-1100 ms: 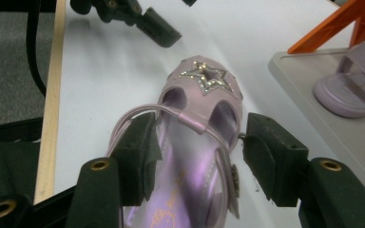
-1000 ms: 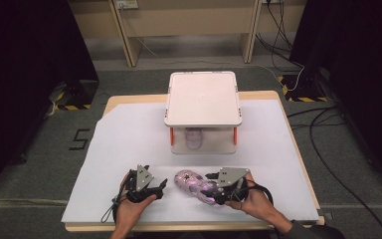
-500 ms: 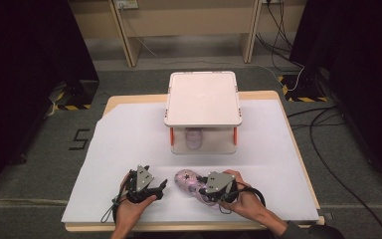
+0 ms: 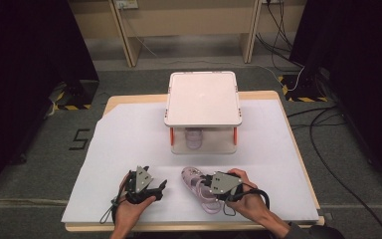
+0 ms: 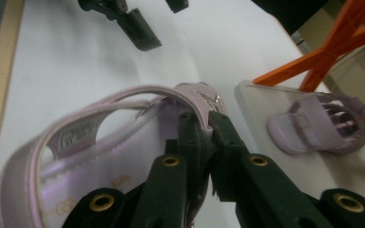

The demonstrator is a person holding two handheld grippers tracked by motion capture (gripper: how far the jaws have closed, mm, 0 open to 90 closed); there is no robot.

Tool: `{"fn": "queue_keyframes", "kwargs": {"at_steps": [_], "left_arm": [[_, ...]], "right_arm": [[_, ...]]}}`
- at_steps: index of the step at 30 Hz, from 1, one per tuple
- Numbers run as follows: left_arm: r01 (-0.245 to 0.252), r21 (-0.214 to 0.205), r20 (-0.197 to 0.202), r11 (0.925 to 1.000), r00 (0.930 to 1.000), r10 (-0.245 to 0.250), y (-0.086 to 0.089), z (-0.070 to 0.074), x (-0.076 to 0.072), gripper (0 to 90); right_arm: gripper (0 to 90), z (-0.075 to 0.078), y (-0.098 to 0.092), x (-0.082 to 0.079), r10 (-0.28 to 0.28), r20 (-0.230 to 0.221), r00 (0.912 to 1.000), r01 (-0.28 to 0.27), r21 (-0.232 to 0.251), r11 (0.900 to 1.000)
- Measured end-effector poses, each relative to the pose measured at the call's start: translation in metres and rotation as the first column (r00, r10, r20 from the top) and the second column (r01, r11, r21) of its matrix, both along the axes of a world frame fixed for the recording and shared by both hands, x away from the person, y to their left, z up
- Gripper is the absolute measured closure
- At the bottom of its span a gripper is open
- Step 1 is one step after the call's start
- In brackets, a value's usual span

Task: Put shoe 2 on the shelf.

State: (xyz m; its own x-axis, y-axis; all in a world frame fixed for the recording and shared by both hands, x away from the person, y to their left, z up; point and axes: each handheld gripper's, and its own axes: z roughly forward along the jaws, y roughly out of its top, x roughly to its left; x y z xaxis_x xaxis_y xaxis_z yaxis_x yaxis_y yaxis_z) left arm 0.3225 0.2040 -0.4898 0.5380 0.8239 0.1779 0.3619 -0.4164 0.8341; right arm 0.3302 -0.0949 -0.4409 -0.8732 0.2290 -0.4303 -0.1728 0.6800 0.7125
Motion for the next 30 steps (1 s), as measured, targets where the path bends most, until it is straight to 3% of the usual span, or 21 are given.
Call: {"fn": "queue_keyframes", "kwargs": {"at_steps": [6, 12, 20, 27, 28, 29, 30], "left_arm": [[0.002, -0.001, 0.002, 1.0000, 1.0000, -0.002, 0.000, 0.000, 0.000, 19.6], [0.003, -0.002, 0.001, 1.0000, 1.0000, -0.003, 0.000, 0.000, 0.000, 19.7], [0.010, 0.002, 0.000, 1.0000, 1.0000, -0.010, -0.001, 0.001, 0.001, 19.6], [0.007, -0.005, 0.000, 1.0000, 1.0000, -0.007, -0.001, 0.000, 0.001, 19.6], [0.007, -0.005, 0.000, 1.0000, 1.0000, -0.007, -0.001, 0.000, 0.001, 19.7], [0.009, -0.002, -0.003, 1.0000, 1.0000, -0.009, 0.000, 0.000, 0.001, 19.7], [0.009, -0.001, -0.003, 1.0000, 1.0000, -0.009, 0.000, 0.000, 0.001, 19.7]], "right_arm": [[85.0, 0.007, -0.010, 0.004, -0.058, 0.031, 0.9978, 0.057, 0.015, 0.9982], [85.0, 0.011, -0.024, 0.018, -0.145, 0.079, 0.9863, 0.143, 0.029, 0.9893], [85.0, 0.005, -0.035, 0.043, -0.265, 0.127, 0.9559, 0.266, 0.007, 0.9639], [84.9, -0.002, -0.033, 0.072, -0.340, 0.181, 0.9229, 0.346, -0.002, 0.9382], [84.9, -0.002, -0.033, 0.072, -0.340, 0.181, 0.9229, 0.346, -0.002, 0.9382], [84.9, -0.004, -0.031, 0.082, -0.359, 0.191, 0.9136, 0.365, 0.002, 0.9310], [84.8, -0.005, -0.030, 0.085, -0.360, 0.194, 0.9124, 0.368, -0.002, 0.9300]]}}
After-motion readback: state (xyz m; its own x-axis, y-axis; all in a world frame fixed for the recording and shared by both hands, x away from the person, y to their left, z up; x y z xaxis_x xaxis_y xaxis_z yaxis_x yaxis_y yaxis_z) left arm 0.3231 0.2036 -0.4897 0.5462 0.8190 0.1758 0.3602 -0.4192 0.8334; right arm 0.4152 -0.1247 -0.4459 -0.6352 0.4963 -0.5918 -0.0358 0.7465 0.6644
